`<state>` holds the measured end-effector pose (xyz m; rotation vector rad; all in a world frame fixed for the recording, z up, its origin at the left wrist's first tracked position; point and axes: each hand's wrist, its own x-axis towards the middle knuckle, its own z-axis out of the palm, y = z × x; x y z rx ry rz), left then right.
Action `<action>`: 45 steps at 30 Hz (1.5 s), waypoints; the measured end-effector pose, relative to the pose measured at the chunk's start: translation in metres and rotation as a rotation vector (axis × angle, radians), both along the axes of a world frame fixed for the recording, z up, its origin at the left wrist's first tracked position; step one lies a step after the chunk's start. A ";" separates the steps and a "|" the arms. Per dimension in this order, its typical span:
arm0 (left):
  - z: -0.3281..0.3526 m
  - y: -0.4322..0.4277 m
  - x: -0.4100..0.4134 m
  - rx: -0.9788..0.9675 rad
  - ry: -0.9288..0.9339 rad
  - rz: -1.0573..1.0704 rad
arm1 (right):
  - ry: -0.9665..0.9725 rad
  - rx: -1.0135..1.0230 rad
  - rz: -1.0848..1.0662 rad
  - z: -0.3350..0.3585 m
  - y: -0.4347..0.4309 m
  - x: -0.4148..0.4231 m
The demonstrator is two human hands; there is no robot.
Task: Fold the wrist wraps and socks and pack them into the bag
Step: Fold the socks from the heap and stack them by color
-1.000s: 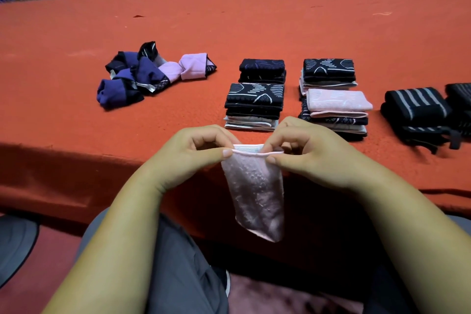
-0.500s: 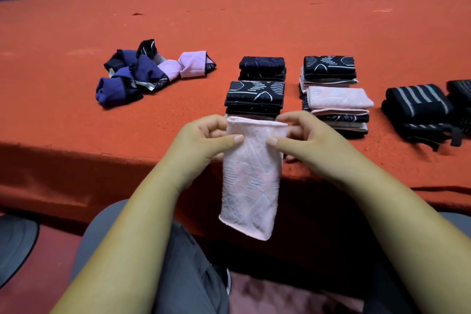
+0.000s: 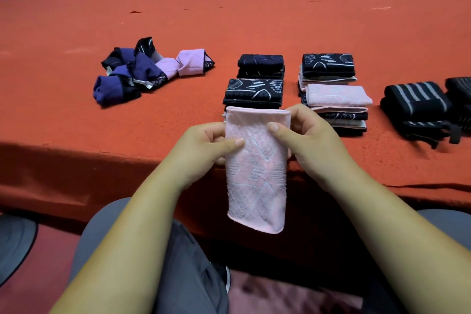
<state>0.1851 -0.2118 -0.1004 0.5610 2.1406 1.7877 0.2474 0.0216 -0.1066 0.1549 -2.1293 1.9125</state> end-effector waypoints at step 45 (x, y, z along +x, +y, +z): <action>0.010 0.005 0.000 0.313 -0.130 0.073 | -0.258 -0.083 0.131 0.003 0.003 -0.001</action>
